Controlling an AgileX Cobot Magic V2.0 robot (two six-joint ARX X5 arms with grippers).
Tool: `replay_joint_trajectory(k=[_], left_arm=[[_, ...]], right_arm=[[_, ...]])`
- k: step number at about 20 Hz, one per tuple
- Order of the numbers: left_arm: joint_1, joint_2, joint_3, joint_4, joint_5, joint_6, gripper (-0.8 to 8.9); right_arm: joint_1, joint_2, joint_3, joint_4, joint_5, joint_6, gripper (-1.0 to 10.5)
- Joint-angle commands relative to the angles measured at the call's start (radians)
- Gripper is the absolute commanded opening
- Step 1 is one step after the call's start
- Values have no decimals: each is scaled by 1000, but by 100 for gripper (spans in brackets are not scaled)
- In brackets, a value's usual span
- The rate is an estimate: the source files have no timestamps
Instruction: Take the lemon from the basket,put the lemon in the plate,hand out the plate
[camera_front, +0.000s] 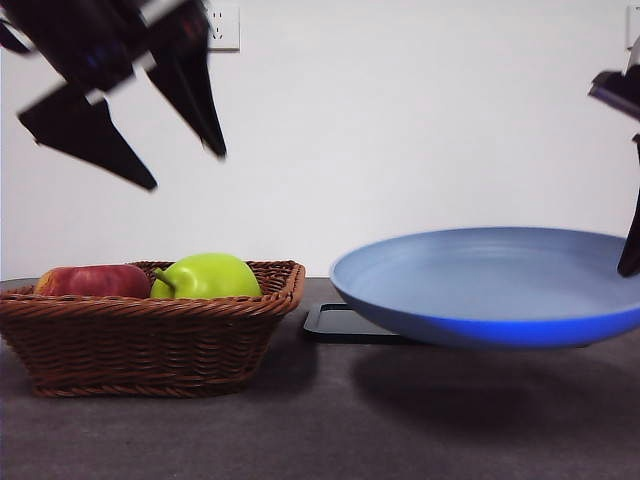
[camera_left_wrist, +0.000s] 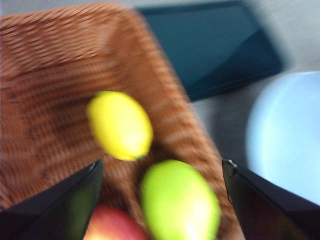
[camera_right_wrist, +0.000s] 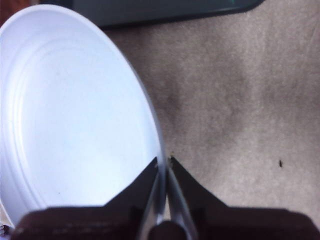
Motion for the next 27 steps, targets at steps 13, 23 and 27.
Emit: replay_joint_trajectory(k=[13,23,27], left_arm=[[-7,472,201,27,-74,34,414],[16,354,202,-37,-76,106,217],[-30,106,202,-57,59,102,217]], right_arm=[[4,-44,9,-27,1,-8,3],[4,-44,9,-26,-2,-8,3],[6,-44,9,-27,-5,-3,3]])
